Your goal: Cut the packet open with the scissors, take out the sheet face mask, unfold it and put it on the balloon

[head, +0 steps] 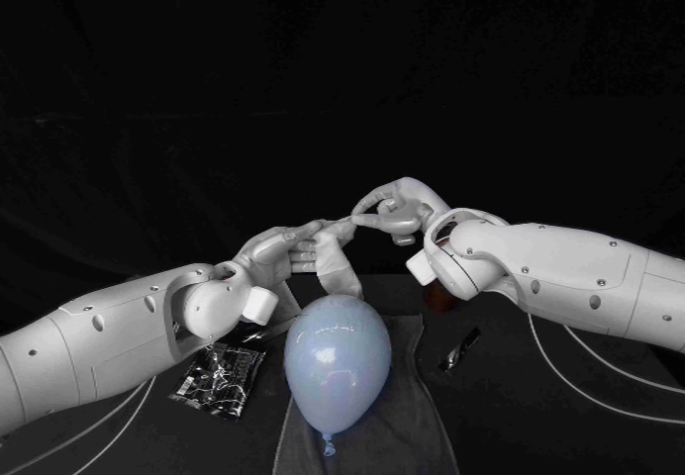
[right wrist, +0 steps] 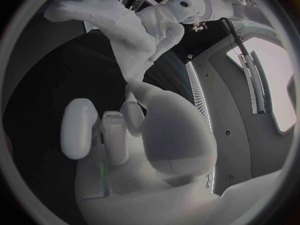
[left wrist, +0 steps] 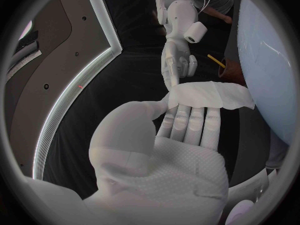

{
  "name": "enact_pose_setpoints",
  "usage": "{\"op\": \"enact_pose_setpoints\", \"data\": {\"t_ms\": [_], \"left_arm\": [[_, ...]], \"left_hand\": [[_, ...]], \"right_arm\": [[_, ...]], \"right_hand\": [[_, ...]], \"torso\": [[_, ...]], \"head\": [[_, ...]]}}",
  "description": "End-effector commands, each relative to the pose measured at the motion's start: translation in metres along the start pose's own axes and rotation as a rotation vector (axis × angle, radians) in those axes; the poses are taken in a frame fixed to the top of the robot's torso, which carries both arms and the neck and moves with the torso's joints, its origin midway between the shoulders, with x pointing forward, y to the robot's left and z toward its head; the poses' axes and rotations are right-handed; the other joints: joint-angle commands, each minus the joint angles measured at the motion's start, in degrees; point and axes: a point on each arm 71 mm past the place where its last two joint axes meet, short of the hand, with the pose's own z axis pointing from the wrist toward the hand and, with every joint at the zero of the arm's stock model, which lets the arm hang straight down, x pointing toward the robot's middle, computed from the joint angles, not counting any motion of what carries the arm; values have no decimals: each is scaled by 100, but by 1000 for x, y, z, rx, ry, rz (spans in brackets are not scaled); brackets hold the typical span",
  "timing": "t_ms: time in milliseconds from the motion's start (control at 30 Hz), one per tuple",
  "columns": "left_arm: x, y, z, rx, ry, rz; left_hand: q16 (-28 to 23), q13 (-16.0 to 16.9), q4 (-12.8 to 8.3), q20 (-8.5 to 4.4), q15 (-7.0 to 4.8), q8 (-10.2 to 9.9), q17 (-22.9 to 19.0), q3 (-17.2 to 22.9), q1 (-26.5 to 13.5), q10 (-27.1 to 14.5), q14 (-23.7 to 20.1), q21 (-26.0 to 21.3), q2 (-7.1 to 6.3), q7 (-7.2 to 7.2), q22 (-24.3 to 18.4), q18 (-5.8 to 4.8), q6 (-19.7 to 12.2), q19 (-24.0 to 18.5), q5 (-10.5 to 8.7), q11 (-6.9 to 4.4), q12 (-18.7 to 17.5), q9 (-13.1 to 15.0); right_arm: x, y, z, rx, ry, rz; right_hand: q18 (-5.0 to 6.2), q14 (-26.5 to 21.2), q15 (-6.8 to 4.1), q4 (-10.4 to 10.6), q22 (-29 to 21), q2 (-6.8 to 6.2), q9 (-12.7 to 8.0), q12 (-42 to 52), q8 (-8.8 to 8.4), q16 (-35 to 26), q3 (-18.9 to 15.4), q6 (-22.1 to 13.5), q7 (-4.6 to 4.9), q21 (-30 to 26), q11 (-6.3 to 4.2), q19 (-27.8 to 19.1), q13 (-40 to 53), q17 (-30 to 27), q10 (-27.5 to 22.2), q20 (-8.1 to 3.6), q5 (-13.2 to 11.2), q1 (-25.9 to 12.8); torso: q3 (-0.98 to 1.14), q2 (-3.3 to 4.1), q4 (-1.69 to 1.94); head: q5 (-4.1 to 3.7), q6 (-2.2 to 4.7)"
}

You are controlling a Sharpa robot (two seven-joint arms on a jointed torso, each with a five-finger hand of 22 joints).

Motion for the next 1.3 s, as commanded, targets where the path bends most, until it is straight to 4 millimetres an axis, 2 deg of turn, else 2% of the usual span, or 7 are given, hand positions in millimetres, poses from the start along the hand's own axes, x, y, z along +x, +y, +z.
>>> {"op": "enact_pose_setpoints", "data": {"t_ms": [33, 1300], "left_arm": [[2, -2, 0, 15, 8, 1], [2, -2, 0, 16, 7, 1]], "left_hand": [[0, 3, 11, -17, -13, 29, 9, 2, -34, 37, -19, 7, -34, 1, 0, 100, -24, 26, 19, 14, -14, 6], [-5, 2, 20, -17, -8, 25, 8, 0, -46, 28, -28, 6, -41, 11, 0, 100, -33, 29, 19, 22, -16, 4]], "right_arm": [[0, 1, 0, -10, -1, 2], [1, 1, -1, -12, 4, 8]], "right_hand": [[33, 541, -51, -15, 1057, 75, 8, 2, 35, 16, 33, 33, 12, 8, -56, 65, 155, 1241, 96, -14, 29, 4], [32, 541, -50, -30, 1059, 73, 15, -5, 51, 14, 57, 17, 14, 14, -55, 68, 151, 1238, 94, -15, 29, -8]], "torso": [[-1, 1, 2], [-2, 0, 1]], "head": [[-4, 1], [-2, 18]]}}
